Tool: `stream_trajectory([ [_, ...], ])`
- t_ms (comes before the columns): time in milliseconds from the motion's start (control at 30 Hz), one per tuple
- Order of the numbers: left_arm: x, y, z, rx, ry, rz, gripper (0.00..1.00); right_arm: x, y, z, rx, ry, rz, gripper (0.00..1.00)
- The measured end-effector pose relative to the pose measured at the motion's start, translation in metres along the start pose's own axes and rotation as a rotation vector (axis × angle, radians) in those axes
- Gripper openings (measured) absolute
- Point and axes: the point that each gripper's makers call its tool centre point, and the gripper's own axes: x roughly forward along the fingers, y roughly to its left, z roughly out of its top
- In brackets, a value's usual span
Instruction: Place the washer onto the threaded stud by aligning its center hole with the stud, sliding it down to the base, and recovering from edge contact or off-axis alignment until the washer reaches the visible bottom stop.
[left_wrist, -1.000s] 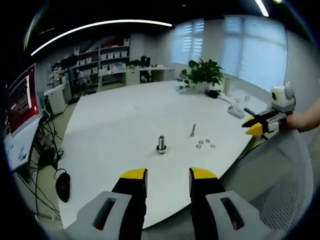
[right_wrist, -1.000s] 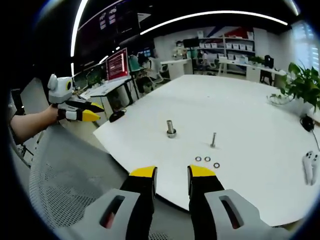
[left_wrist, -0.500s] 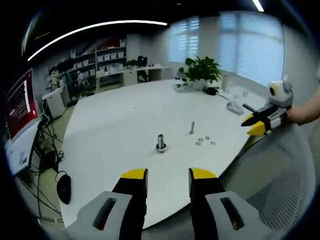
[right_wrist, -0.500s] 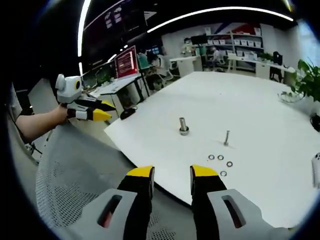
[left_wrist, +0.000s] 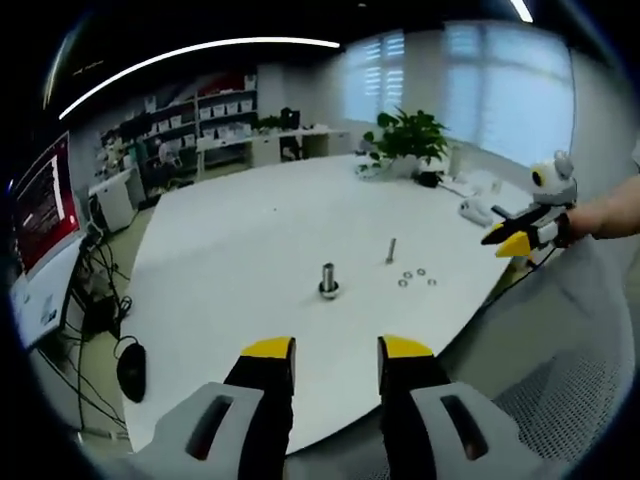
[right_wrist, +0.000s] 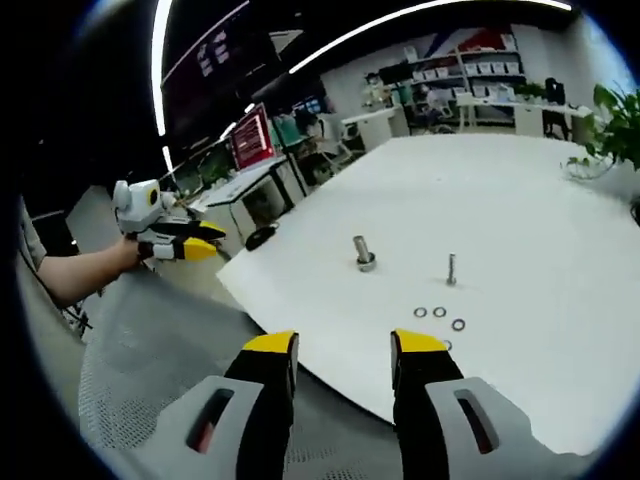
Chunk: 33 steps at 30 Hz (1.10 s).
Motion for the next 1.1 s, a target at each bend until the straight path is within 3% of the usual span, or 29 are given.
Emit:
stream_trajectory([
  [133,0.002,-0.003,-0.003,0.016,0.029,-0.005,0.31,0.002,-0.038,-0.011,0.074,0.006,-0.078,0.47],
  [267,0.004,-0.005,-0.008,0.022,0.052,-0.014,0.30,0.011,-0.053,-0.029,0.054,0.044,-0.110,0.47],
  [500,0.008,-0.008,-0.022,0.015,0.119,-0.037,0.30,0.035,-0.057,-0.063,-0.065,0.174,-0.088,0.45],
  [600,0.007,-0.007,-0.022,0.052,0.123,-0.021,0.28,0.044,-0.057,-0.058,-0.181,0.125,-0.068,0.41],
  [667,0.005,-0.004,-0.015,0.042,0.090,-0.013,0.26,0.051,-0.058,-0.065,-0.185,0.155,-0.063,0.40],
  [733,0.005,-0.004,-0.018,0.001,0.095,-0.023,0.28,0.059,-0.062,-0.067,-0.186,0.158,-0.062,0.39],
  [833,0.007,-0.008,-0.026,0.076,0.143,-0.020,0.28,0.069,-0.070,-0.079,-0.163,0.205,-0.082,0.37],
  [900,0.008,-0.013,-0.025,0.088,0.142,-0.030,0.28,0.075,-0.073,-0.085,-0.145,0.233,-0.084,0.36],
  [1033,0.007,-0.009,-0.024,0.067,0.130,-0.036,0.28,0.080,-0.070,-0.081,-0.127,0.218,-0.054,0.35],
  [1100,0.006,-0.007,-0.021,0.050,0.119,-0.031,0.28,0.083,-0.073,-0.083,-0.151,0.250,-0.057,0.35],
])
